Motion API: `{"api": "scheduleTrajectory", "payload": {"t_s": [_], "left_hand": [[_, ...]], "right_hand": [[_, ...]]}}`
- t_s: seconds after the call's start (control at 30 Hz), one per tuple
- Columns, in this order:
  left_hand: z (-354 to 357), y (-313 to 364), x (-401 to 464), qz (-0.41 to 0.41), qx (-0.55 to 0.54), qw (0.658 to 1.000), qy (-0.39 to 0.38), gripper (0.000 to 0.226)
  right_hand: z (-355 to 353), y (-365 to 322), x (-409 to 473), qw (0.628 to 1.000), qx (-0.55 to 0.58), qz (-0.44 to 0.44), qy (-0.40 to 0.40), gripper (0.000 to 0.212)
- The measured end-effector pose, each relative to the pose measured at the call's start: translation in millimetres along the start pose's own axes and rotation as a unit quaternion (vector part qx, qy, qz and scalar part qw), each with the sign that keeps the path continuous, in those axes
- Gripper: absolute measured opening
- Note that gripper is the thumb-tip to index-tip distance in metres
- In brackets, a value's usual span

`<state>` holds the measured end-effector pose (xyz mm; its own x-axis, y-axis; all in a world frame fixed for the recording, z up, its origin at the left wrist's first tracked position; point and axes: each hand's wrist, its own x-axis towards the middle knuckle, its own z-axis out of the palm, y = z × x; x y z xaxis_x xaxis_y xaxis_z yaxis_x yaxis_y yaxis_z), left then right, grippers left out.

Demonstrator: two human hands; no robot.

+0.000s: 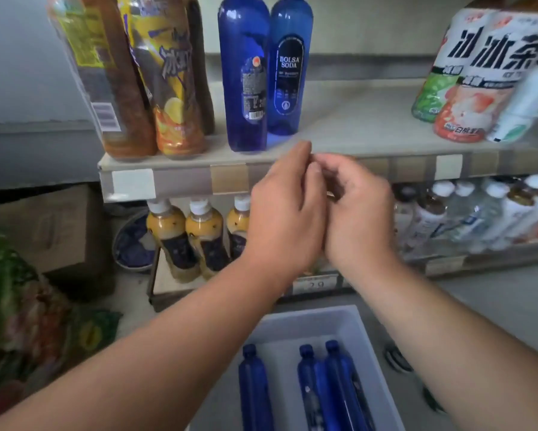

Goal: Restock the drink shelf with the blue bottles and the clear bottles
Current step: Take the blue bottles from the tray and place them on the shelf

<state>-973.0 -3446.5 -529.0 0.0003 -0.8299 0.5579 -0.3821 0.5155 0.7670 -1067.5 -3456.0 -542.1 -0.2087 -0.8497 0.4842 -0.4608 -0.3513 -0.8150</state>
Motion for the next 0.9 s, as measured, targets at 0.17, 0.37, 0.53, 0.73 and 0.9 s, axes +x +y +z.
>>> {"api": "scheduleTrajectory", "payload": {"t_s": [0.17, 0.37, 0.53, 0.73, 0.9], "left_hand": [[-1, -29, -86, -0.044, -0.004, 0.998, -0.043, 0.036], [2, -86, -205, -0.253, 0.009, 0.963, -0.097, 0.039], [16, -147, -267, -0.455, 0.159, 0.832, -0.274, 0.025], [32, -175, -287, -0.536, 0.15, 0.801, -0.22, 0.066], [38, -183, -294, -0.586, 0.13, 0.769, -0.22, 0.077]], "right_hand": [[8, 34, -89, 0.997, -0.026, 0.062, -0.031, 0.026], [10, 86, -191, 0.969, -0.046, 0.198, -0.14, 0.03], [7, 134, -246, 0.868, -0.19, 0.35, -0.297, 0.026], [10, 162, -286, 0.793, -0.18, 0.444, -0.375, 0.031], [18, 172, -296, 0.782, -0.171, 0.433, -0.414, 0.017]]}}
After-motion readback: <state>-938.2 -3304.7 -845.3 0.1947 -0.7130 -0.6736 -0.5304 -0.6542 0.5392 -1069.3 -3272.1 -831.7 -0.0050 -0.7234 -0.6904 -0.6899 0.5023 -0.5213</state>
